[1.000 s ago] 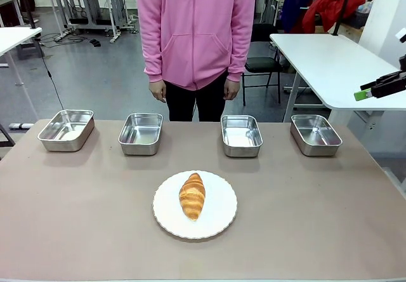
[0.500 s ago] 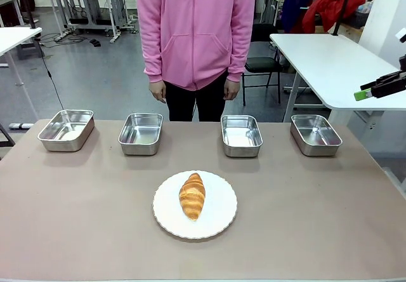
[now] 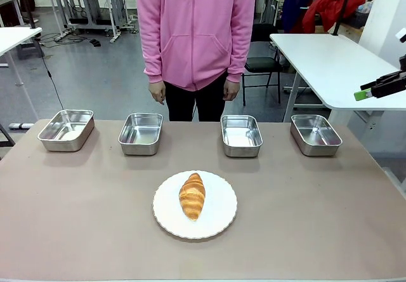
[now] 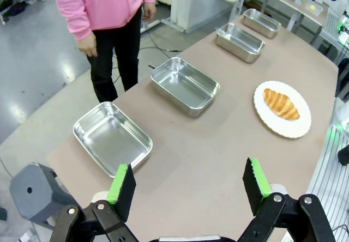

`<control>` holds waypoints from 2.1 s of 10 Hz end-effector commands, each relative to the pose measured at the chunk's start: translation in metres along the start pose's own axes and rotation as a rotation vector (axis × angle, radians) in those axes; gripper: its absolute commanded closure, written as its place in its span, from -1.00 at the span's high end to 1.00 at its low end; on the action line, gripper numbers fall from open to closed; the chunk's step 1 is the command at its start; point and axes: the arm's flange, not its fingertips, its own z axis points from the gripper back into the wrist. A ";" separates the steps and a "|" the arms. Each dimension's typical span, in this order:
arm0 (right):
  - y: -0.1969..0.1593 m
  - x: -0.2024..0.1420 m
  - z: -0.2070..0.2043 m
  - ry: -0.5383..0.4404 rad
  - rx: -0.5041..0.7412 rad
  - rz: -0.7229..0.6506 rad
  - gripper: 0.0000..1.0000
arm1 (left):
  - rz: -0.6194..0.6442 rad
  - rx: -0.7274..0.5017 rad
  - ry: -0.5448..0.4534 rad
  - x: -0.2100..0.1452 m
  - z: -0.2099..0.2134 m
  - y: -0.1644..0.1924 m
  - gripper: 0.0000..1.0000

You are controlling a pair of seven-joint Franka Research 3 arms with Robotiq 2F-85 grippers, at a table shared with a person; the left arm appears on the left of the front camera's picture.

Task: Place the bread in the container.
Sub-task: Place the Butter Roll into the Airtight Container indicated by the human.

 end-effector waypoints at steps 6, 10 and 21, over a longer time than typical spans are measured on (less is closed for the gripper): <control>0.000 0.001 -0.001 -0.001 -0.003 0.001 1.00 | -0.006 -0.001 -0.011 0.002 0.001 -0.002 1.00; 0.000 0.001 -0.001 -0.001 -0.003 0.001 1.00 | -0.006 -0.001 -0.011 0.002 0.001 -0.002 1.00; 0.000 0.001 -0.001 -0.001 -0.003 0.001 1.00 | -0.006 -0.001 -0.011 0.002 0.001 -0.002 1.00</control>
